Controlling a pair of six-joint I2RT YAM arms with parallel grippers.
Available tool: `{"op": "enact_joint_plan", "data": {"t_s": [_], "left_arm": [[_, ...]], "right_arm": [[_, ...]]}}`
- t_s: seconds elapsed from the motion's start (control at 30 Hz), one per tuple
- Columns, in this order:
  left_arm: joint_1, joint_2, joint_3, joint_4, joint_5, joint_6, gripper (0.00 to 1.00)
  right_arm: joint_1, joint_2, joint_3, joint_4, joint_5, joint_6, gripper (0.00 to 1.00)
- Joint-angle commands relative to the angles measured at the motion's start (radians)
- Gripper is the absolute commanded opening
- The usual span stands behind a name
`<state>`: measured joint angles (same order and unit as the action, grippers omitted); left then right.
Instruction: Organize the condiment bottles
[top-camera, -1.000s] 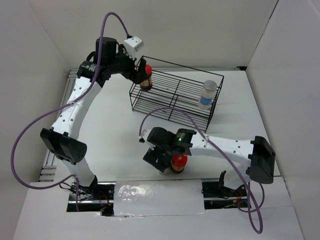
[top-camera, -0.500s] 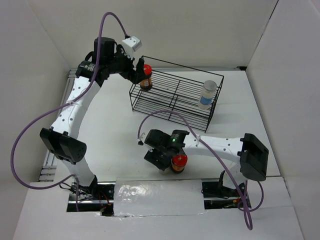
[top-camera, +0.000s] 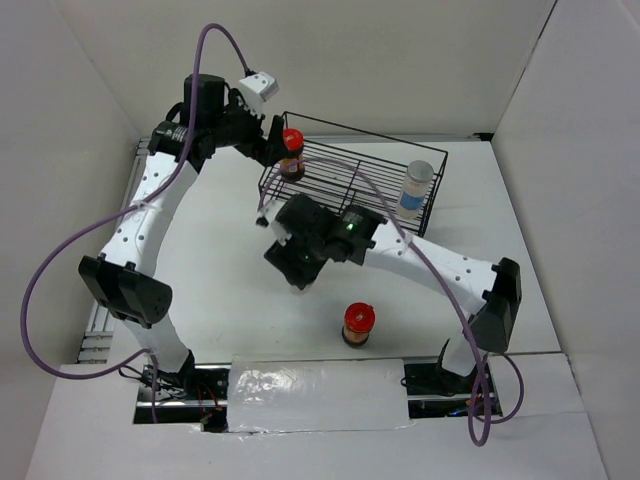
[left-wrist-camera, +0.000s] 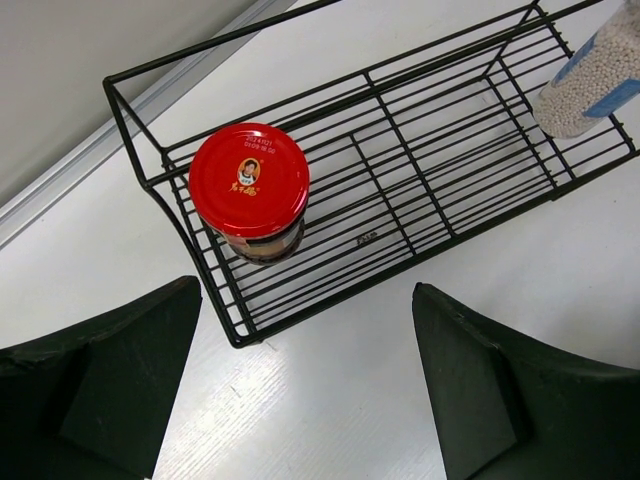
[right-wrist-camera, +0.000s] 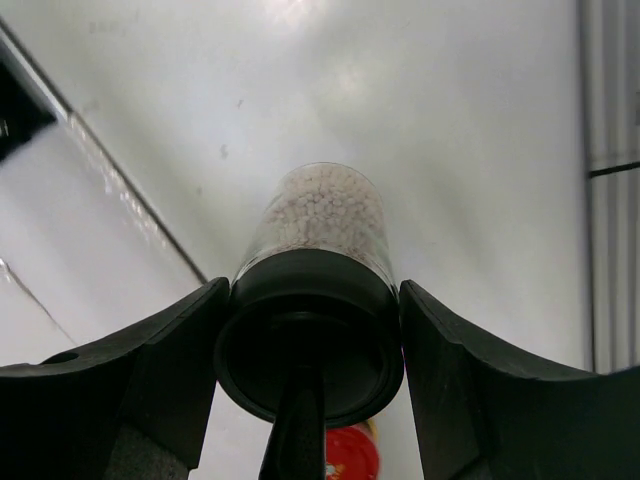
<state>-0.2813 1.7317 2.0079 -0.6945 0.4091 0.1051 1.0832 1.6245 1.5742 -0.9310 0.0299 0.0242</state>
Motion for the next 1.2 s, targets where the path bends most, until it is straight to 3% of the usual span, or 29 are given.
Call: {"op": "enact_joint_plan", "data": {"t_s": [0.0, 0.2, 0.47, 0.73, 1.17], "left_arm": [[0.021, -0.047, 0.006, 0.023, 0.013, 0.002, 0.99], [0.062, -0.052, 0.018, 0.024, 0.007, -0.021, 0.99], [0.093, -0.063, 0.008, 0.024, 0.033, -0.035, 0.99], [0.113, -0.077, -0.024, 0.032, 0.050, -0.044, 0.99], [0.128, -0.080, -0.047, 0.038, 0.080, -0.051, 0.99]], "right_arm": [[-0.074, 0.000, 0.159, -0.118, 0.038, -0.014, 0.00], [-0.244, 0.020, 0.314, -0.222, 0.105, 0.013, 0.00], [-0.442, 0.049, 0.466, -0.180, 0.110, 0.036, 0.00], [-0.581, 0.084, 0.507, -0.137, 0.107, 0.063, 0.00], [-0.600, 0.187, 0.507, -0.097, 0.160, 0.048, 0.00]]}}
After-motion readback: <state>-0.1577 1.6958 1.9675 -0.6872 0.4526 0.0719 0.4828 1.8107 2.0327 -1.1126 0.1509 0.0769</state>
